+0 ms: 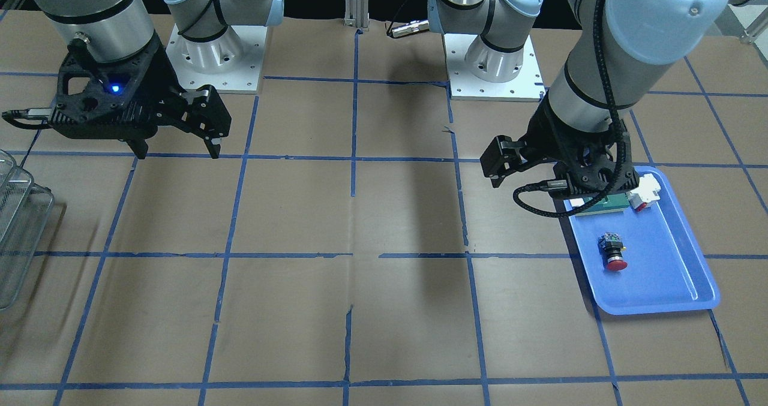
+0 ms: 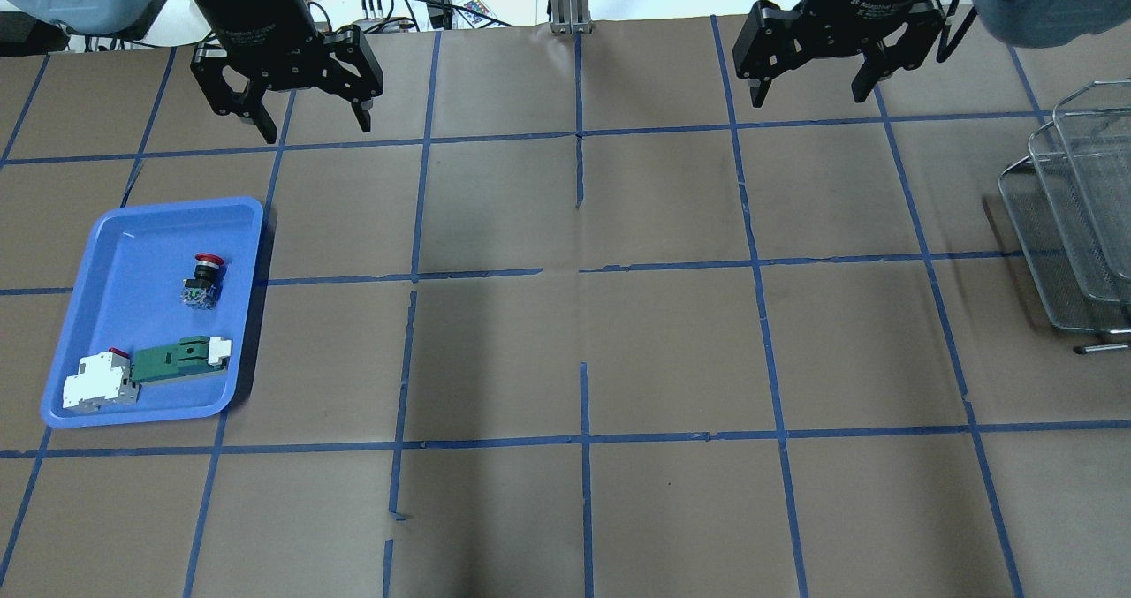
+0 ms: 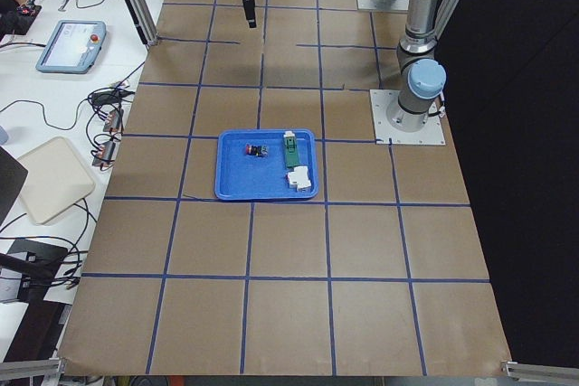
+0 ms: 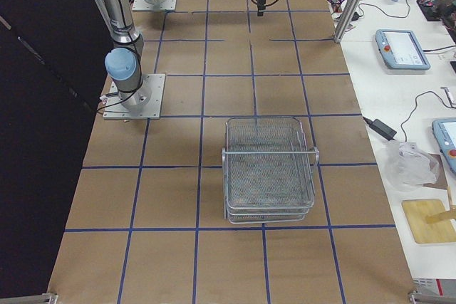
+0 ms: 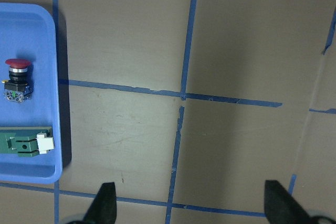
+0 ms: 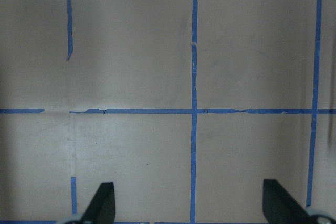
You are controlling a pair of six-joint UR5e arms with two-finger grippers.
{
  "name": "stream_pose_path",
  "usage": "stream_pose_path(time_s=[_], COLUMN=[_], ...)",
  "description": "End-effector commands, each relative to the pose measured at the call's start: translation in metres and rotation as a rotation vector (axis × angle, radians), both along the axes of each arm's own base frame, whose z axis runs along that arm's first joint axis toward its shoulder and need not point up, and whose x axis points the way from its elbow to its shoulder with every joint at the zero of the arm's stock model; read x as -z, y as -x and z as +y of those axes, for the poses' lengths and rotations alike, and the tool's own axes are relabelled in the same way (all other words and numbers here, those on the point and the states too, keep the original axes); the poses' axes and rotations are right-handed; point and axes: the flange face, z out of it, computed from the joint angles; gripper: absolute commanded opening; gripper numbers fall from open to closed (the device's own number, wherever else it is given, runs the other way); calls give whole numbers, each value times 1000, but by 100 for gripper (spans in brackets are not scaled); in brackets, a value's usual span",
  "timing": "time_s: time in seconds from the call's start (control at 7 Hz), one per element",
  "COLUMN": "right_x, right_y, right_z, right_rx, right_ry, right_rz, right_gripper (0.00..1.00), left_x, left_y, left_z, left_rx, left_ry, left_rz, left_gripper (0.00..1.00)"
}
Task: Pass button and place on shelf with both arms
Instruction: 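Move the left gripper toward the red button in the blue tray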
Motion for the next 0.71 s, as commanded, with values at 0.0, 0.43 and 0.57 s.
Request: stream_pose_path(time_s=[0.0, 0.43, 0.57], right_x=[-3, -2, 1], right_y=[0, 13, 28], right_z=[2, -5, -7], right_rx=[1, 24, 53], right_ry=[6, 8, -4], right_rz=[5, 7, -3], right_gripper=[100, 100, 100], left_x=[6, 9, 28], left_y=[-1, -39, -83], left_z=[-2, -11, -16], left_rx=[-4, -65, -60], left_ry=[-8, -12, -48], left_rz=[4, 0, 19], left_gripper=[100, 100, 100])
